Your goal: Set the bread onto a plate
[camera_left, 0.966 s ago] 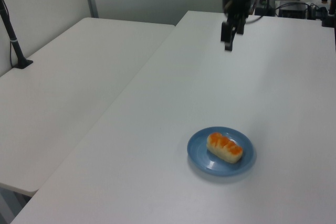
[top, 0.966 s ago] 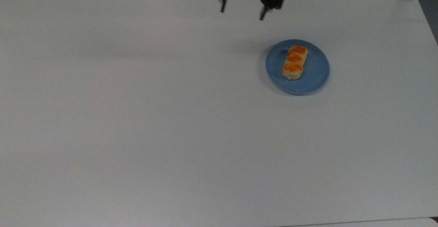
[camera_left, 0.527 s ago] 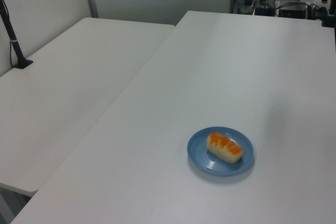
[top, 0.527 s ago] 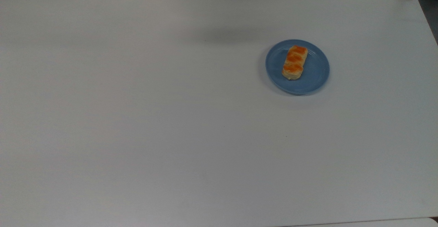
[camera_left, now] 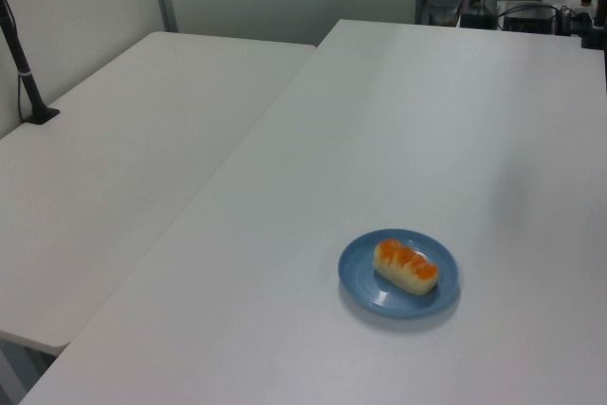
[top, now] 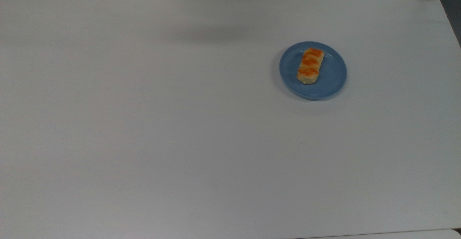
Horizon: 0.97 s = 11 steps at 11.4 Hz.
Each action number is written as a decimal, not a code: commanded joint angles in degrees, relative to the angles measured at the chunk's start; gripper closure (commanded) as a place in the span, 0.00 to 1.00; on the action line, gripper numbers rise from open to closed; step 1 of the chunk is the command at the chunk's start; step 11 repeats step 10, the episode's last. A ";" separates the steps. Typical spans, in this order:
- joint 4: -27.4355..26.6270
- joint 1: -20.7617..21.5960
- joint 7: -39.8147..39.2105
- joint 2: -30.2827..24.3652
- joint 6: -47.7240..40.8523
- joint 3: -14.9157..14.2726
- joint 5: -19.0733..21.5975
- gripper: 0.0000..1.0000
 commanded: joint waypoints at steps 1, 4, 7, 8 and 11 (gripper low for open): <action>-0.59 0.36 7.71 -0.18 2.29 0.30 0.98 0.00; -0.59 0.01 -2.31 0.00 1.76 0.30 0.81 0.00; -0.59 0.01 -2.57 0.09 2.28 0.04 2.72 0.00; -0.50 0.01 -2.30 0.35 2.72 -0.13 4.74 0.00; -0.50 0.01 -2.47 0.35 2.90 -0.13 5.37 0.00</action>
